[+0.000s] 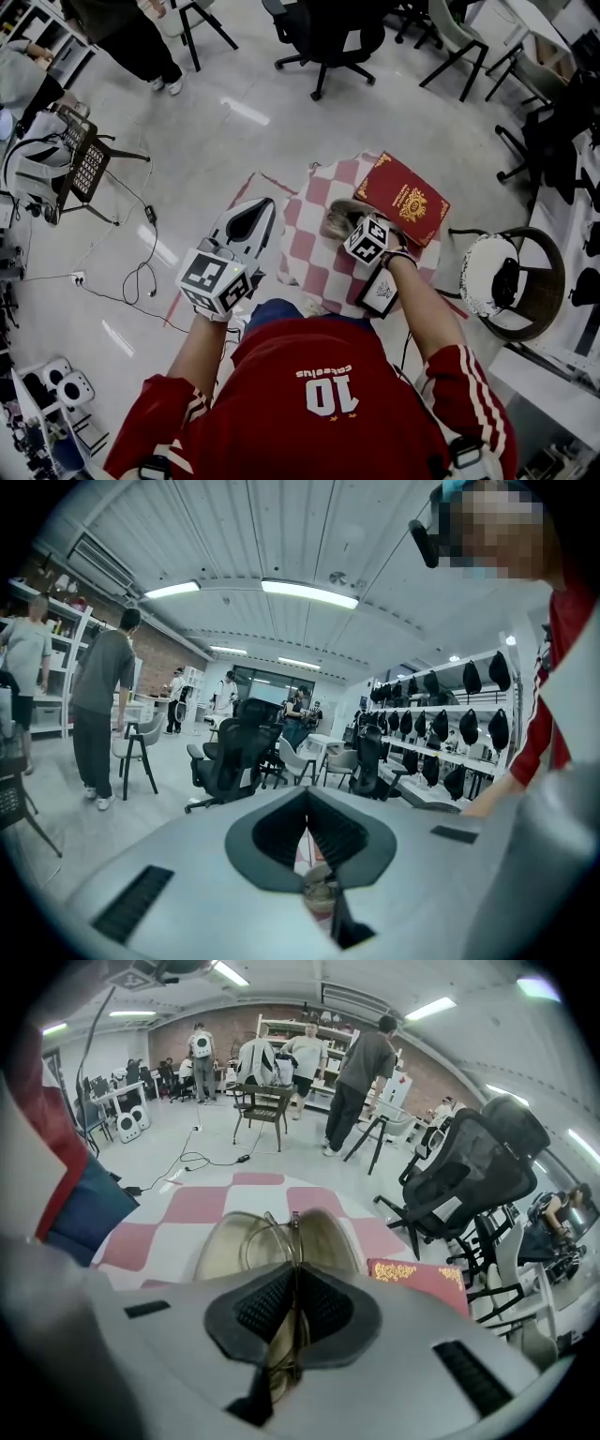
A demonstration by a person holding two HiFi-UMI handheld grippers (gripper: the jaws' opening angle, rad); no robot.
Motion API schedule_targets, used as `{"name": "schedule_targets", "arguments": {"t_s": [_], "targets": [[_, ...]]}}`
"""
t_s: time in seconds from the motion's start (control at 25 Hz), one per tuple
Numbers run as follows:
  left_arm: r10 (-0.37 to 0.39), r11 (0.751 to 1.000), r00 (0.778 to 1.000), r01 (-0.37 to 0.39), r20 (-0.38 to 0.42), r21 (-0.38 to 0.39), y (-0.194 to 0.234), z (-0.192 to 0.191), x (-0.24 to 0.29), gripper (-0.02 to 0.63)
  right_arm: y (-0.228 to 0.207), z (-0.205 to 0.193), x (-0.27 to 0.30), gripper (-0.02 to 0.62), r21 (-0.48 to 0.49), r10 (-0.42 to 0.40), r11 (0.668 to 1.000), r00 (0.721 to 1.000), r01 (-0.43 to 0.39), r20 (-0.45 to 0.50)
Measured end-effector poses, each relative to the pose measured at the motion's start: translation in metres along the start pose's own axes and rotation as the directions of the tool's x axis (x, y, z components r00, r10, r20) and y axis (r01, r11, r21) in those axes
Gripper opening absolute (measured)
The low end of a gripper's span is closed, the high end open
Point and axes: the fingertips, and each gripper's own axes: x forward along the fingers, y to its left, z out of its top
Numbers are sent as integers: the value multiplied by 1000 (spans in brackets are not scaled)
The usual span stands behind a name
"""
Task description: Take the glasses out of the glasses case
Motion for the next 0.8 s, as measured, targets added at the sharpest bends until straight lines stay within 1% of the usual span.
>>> {"name": "schedule_targets", "arguments": {"t_s": [0.44,0.8], "targets": [[-18,1000,1000,18,13,25,-12,8,-8,8,0,3,-24,32,-22,-22,1000,999,22,31],[-46,998,999,44,28,43,-26,16,-17,8,-7,17,-64,31,22,-99,995,990,97,100]]}}
